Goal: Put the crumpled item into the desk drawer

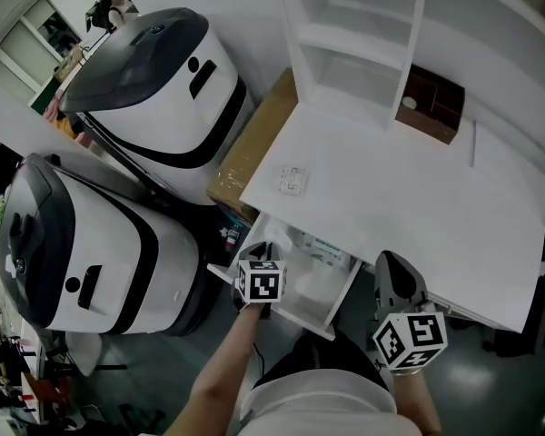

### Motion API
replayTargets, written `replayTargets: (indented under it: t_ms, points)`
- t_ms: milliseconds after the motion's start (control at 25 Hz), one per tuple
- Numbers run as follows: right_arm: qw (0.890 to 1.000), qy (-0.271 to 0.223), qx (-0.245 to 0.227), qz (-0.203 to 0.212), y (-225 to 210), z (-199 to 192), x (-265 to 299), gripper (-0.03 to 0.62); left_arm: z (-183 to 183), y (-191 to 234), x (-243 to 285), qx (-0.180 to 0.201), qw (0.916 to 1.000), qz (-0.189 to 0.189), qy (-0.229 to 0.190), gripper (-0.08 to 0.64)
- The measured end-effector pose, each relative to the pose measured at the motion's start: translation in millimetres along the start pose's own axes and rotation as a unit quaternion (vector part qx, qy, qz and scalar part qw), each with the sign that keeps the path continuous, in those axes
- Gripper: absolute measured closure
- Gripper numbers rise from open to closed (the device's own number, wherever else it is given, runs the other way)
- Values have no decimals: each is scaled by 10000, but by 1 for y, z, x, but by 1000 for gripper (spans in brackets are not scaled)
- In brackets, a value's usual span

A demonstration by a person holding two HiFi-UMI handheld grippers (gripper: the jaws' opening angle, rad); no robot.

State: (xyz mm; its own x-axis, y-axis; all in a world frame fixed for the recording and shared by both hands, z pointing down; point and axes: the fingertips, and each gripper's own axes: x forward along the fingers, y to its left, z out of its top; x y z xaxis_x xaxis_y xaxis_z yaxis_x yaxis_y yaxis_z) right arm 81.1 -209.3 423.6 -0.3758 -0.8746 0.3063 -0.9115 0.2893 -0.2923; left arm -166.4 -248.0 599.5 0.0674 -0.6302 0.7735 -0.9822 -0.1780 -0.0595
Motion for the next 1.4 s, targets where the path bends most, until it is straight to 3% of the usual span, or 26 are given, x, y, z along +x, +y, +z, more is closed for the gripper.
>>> replayTargets:
  t_ms: [520, 800, 1400]
  points:
    - [9999, 105, 33, 13, -6, -2, 11, 591, -23, -4, 53, 152, 9971, -136, 734, 532]
    - [9998, 160, 16, -74, -8, -4, 11, 591, -39, -2, 81, -82, 9938, -241, 1082, 531]
    - [9991, 328, 78, -276, -20, -16, 14, 591, -68, -6, 125, -41, 9855, -226, 1682, 531]
